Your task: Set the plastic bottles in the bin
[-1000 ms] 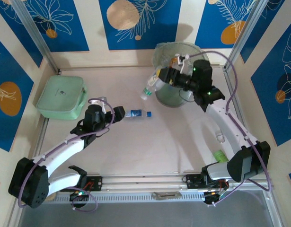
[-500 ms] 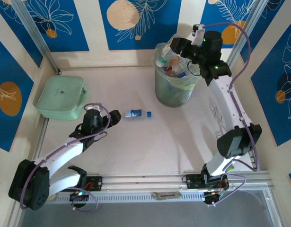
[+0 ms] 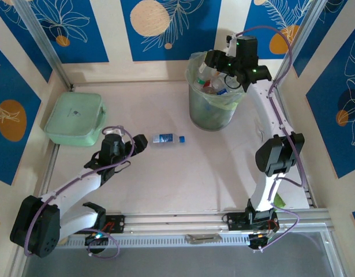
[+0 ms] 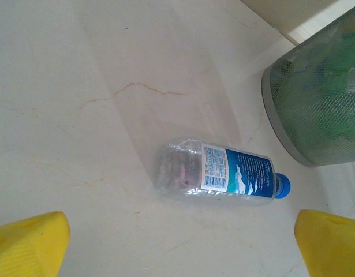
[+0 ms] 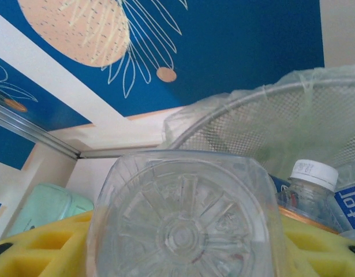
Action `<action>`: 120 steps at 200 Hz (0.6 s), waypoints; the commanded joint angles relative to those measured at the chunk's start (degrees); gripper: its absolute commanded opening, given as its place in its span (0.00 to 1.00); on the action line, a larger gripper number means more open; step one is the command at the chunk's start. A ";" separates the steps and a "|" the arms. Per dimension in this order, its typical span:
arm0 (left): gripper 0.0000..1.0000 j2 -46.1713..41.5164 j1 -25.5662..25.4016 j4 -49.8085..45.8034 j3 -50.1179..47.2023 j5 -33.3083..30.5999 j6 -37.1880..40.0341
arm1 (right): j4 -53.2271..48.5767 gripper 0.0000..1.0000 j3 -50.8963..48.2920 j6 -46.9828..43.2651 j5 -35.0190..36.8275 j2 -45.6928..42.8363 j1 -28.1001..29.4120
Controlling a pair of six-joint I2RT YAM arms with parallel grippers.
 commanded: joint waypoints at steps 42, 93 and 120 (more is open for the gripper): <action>0.99 -1.18 0.58 0.13 -0.04 0.99 -0.44 | -7.55 0.86 13.73 -0.18 0.27 5.67 -1.20; 0.99 -1.38 0.58 -0.06 -0.39 0.59 -0.69 | -6.98 0.89 18.76 -2.55 3.57 5.09 -0.88; 0.99 -0.90 0.59 0.51 -0.23 0.97 -0.84 | -5.73 0.84 19.17 -3.08 -0.03 5.99 -0.13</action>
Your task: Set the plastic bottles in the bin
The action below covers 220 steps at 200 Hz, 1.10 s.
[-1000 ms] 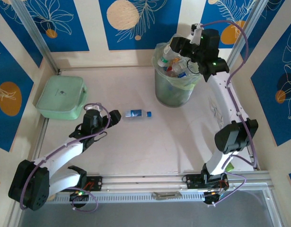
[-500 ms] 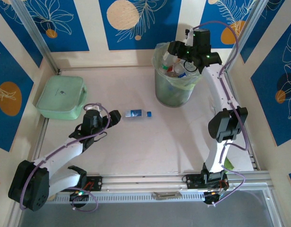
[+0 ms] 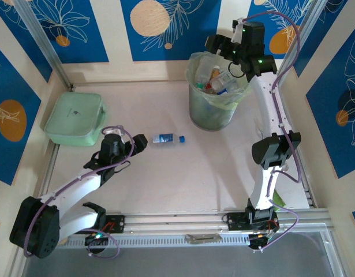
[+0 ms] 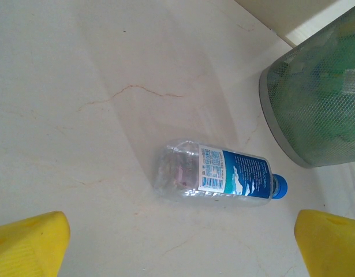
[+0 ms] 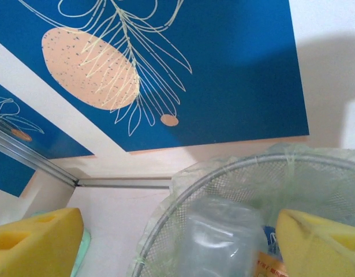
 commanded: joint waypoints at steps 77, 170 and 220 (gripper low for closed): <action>0.99 1.18 0.47 -0.13 0.82 0.89 3.25 | 0.04 0.85 -4.07 -0.11 -5.10 0.34 3.77; 0.99 22.07 0.56 8.51 14.92 15.36 16.77 | 11.90 0.90 -43.08 4.63 -7.06 -27.97 6.78; 0.99 35.39 0.44 6.15 26.74 23.99 21.16 | 15.54 0.93 -62.64 7.42 -6.45 -41.60 7.71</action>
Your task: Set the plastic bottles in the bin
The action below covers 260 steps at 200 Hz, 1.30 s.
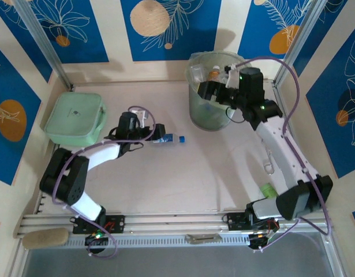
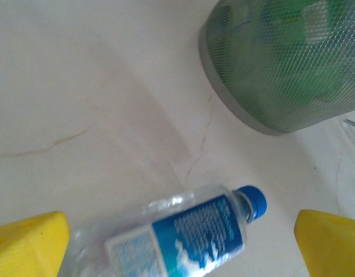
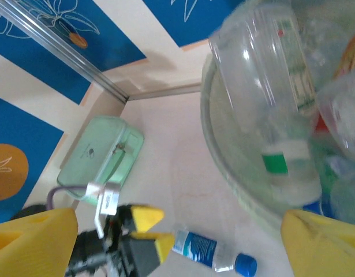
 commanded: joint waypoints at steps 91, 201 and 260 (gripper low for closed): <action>0.99 7.56 -1.87 -10.17 7.41 8.58 6.78 | 8.52 0.94 -14.71 5.18 -0.19 -6.64 0.37; 0.99 3.28 -11.16 -21.50 4.19 -1.20 11.79 | 11.98 0.94 -15.13 7.57 -1.31 -2.47 1.24; 0.97 6.47 -14.86 -25.81 7.90 -8.23 15.88 | 11.87 0.94 -15.74 8.69 -0.81 -2.36 1.47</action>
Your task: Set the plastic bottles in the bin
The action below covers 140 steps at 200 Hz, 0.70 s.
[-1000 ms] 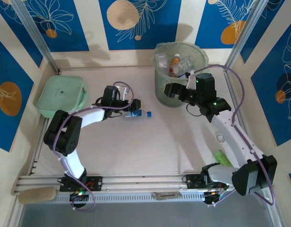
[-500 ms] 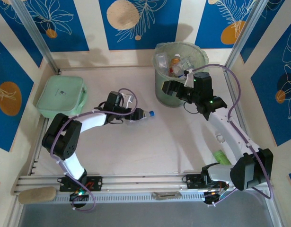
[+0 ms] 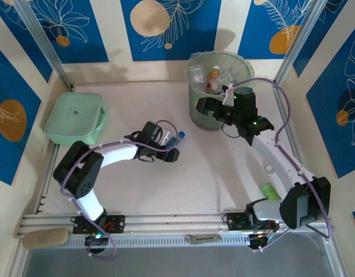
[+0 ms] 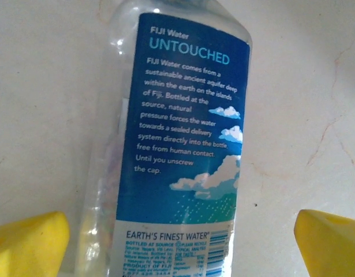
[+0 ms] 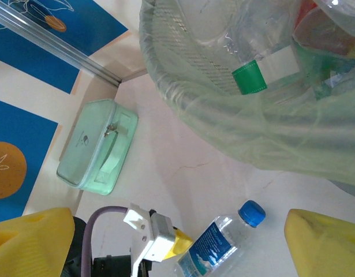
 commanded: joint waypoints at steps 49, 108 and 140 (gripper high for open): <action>0.79 2.82 -2.59 -2.89 2.90 -6.91 4.15 | 1.20 0.94 -1.17 2.21 -0.97 -0.02 0.43; 0.63 4.38 -2.86 -2.20 3.03 -8.55 4.31 | 1.38 0.94 -1.43 2.87 -0.91 -0.42 0.71; 0.56 -0.19 -2.86 2.44 -0.39 -8.53 2.56 | 1.19 0.95 -1.65 2.93 -0.97 -0.86 0.88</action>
